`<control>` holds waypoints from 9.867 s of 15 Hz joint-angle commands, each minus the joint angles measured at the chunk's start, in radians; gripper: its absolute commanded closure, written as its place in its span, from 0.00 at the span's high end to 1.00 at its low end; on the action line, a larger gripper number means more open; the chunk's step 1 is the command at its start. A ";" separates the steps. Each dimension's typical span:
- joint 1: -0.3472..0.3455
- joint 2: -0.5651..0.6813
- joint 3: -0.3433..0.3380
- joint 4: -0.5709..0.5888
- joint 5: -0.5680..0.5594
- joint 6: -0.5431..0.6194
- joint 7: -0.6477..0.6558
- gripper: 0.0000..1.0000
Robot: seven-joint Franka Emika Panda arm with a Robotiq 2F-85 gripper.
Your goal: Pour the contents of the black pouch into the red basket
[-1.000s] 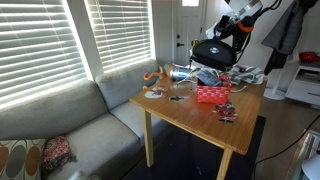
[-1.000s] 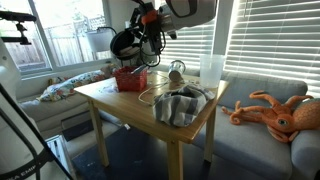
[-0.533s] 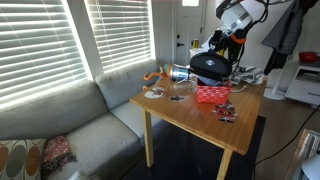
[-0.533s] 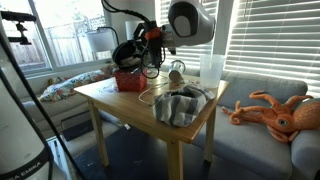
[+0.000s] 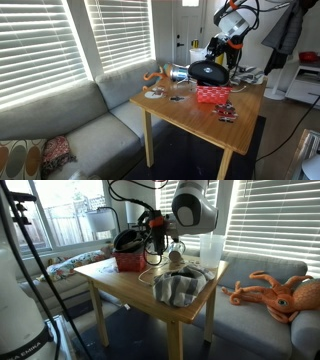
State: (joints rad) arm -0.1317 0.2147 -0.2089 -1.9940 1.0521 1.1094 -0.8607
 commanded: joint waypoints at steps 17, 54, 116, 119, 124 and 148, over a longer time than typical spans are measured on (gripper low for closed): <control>-0.017 -0.259 0.035 -0.011 -0.306 0.245 0.021 0.63; 0.084 -0.153 0.170 -0.072 -0.509 0.418 0.198 0.44; 0.078 -0.543 0.048 -0.275 0.100 0.611 -0.550 0.01; 0.068 -0.531 0.047 -0.293 0.181 0.550 -0.610 0.01; 0.048 -0.493 0.023 -0.304 0.276 0.400 -0.650 0.01; -0.013 -0.397 0.025 -0.296 0.394 0.219 -0.697 0.01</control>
State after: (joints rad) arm -0.1301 -0.1952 -0.1946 -2.2984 1.4167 1.3424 -1.5578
